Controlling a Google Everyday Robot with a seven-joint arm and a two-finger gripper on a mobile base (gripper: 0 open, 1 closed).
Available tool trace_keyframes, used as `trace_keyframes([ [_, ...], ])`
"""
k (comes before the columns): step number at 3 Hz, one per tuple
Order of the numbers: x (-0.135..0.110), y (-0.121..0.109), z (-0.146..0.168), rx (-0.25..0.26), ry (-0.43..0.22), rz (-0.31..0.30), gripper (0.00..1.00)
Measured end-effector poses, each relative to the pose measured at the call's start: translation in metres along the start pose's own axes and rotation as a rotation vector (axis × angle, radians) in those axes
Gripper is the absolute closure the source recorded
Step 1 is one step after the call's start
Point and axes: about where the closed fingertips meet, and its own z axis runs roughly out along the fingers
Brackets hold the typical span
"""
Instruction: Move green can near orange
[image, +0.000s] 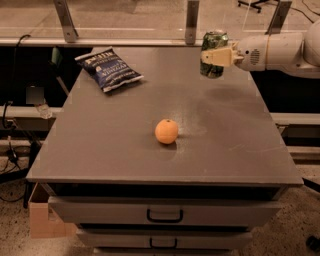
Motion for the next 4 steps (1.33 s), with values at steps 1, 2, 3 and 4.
trace_keyframes([
  [1,0.007,0.057,-0.003,-0.068,-0.049,0.029,1.0],
  [2,0.035,0.103,0.01,-0.146,-0.06,0.086,1.0],
  [3,0.052,0.133,0.024,-0.224,-0.055,0.099,1.0],
  [4,0.062,0.148,0.027,-0.268,-0.034,0.092,0.81],
])
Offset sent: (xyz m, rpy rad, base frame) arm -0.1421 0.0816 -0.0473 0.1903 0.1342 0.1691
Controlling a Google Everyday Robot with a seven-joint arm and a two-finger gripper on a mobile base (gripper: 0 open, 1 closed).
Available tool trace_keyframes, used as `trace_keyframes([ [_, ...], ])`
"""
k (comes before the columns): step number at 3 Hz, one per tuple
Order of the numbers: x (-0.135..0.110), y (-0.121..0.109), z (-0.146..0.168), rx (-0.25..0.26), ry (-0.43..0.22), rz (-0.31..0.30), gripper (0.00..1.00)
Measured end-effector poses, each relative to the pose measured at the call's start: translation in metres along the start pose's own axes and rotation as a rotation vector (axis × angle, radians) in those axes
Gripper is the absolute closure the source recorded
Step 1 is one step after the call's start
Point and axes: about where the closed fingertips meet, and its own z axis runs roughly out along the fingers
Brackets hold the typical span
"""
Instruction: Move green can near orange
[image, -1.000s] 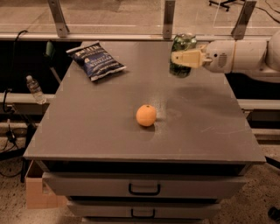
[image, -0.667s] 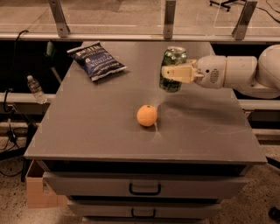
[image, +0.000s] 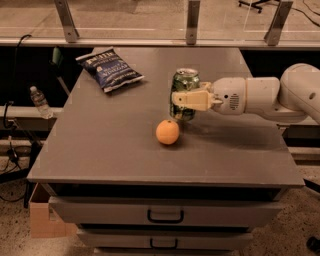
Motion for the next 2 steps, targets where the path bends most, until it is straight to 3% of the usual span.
trace_keyframes([
  [2,0.011,0.0045,-0.0019,-0.018,0.026,-0.037,0.36],
])
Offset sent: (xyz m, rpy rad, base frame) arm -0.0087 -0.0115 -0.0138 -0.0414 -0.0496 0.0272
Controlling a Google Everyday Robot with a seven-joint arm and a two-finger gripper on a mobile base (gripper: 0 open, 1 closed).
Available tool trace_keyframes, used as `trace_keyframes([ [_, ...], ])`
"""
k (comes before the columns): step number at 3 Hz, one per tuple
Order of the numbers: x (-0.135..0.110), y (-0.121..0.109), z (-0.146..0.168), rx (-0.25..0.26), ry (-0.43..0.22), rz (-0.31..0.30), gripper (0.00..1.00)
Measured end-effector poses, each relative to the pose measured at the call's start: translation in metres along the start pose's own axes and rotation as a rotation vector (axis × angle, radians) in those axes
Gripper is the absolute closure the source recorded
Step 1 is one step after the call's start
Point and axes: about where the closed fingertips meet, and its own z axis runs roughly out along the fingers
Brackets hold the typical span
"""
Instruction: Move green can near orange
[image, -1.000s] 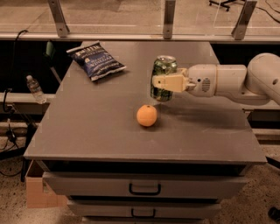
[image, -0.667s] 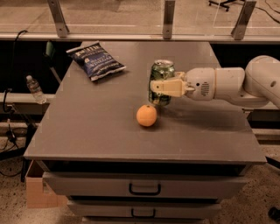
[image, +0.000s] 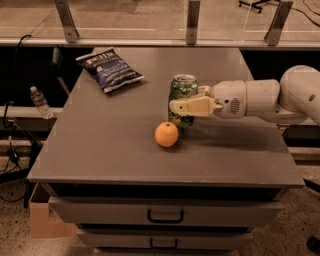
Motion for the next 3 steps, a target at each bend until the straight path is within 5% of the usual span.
trace_keyframes([
  [1,0.0023,-0.0007,-0.0019,-0.001,0.005,-0.012,0.12],
  [2,0.0035,-0.0008,-0.0032,-0.001,0.007,-0.018,0.0],
  [3,0.0041,-0.0007,-0.0046,0.003,0.008,-0.02,0.0],
])
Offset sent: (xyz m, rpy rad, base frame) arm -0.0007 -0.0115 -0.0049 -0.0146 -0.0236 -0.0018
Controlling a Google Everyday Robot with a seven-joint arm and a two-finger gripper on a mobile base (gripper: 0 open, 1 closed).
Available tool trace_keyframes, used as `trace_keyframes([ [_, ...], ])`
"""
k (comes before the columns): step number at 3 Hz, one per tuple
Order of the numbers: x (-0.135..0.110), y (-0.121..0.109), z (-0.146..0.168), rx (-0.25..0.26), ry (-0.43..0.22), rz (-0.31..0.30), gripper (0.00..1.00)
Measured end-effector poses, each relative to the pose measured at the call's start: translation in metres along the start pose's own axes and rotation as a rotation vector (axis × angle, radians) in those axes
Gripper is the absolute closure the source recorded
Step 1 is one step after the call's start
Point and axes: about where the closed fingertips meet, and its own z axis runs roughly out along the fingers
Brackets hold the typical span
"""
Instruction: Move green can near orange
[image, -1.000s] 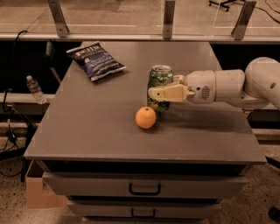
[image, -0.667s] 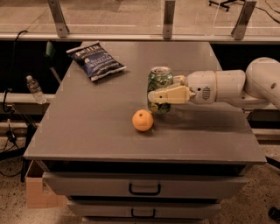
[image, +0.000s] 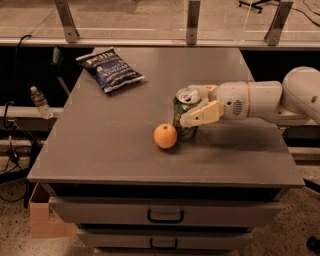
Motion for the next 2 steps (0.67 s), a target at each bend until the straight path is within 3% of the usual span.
trace_keyframes([
  [1,-0.008,-0.01,-0.025,0.082,0.0,-0.023,0.0],
  [2,-0.035,-0.027,-0.085,0.245,0.002,-0.096,0.0],
])
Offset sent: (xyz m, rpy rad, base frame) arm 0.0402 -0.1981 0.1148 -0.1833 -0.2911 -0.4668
